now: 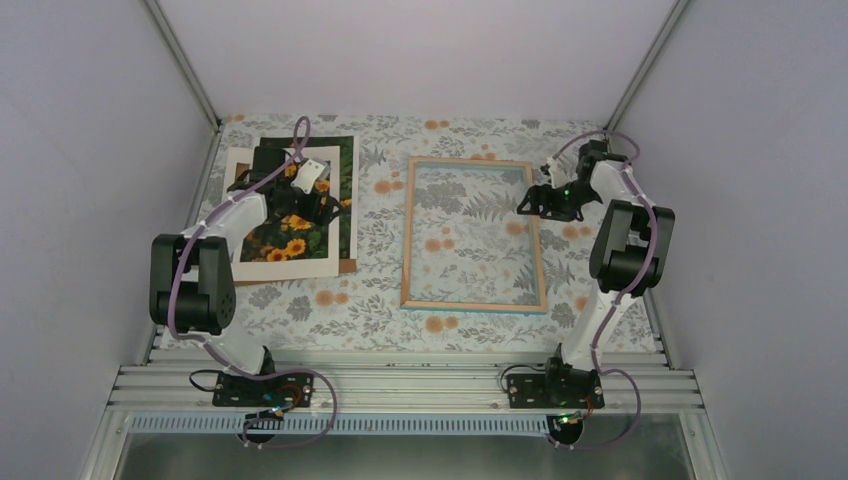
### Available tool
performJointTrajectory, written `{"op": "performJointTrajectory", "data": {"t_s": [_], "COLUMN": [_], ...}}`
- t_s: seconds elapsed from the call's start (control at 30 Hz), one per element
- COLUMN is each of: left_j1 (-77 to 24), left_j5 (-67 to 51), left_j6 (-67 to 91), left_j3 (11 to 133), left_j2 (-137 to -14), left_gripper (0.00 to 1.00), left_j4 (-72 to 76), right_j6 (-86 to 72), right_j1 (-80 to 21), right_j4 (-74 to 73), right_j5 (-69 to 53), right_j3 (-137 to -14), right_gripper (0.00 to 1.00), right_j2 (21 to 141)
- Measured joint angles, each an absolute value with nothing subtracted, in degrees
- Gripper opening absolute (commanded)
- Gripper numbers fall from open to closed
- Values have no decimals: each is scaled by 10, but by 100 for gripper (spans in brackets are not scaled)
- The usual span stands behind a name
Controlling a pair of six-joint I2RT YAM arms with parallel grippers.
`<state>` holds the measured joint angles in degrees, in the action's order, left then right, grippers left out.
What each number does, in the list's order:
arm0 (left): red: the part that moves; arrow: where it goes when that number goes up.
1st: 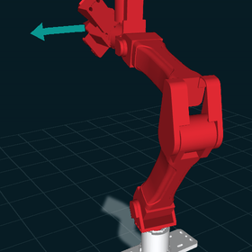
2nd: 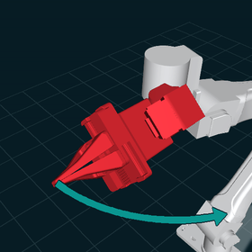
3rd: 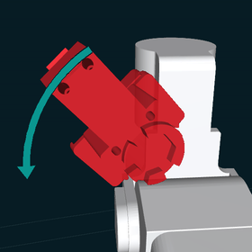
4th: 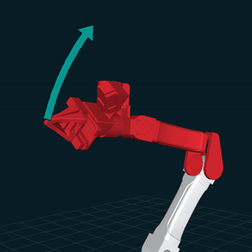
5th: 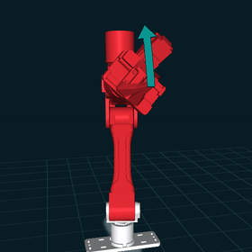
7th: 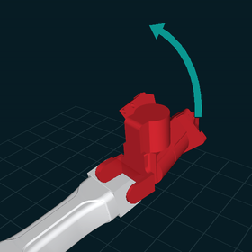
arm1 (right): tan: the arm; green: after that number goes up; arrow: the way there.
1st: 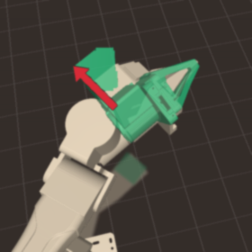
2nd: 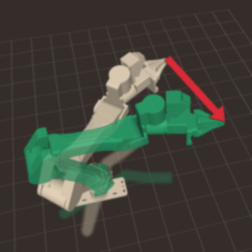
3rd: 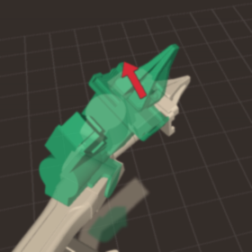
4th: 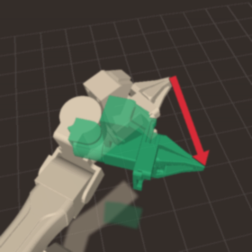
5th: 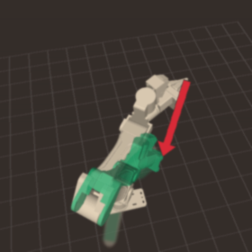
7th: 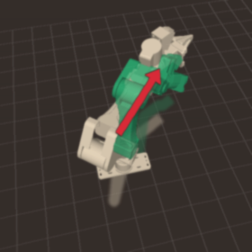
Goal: Put the photo into the frame
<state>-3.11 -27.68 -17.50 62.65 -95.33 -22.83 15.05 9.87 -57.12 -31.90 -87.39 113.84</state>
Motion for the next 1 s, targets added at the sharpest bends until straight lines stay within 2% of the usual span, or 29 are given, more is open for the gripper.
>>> {"op": "performJointTrajectory", "data": {"t_s": [0.2, 0.43, 0.73, 1.0], "left_j1": [-31, -31, -22, 92], "left_j5": [-247, -233, -225, -266], "left_j6": [-199, -237, -265, -268], "left_j3": [624, 612, 588, 630], "left_j2": [-921, -903, -894, -907], "left_gripper": [100, 100, 100, 100], "left_j4": [-229, -238, -267, -310], "right_j6": [177, 201, 204, 200], "right_j1": [131, 151, 152, 152], "right_j4": [-569, -553, -525, -517], "right_j5": [-326, -332, -399, -442], "right_j3": [-860, -769, -718, -700], "right_gripper": [81, 82, 82, 83], "right_j2": [1138, 1138, 1123, 1114]}}
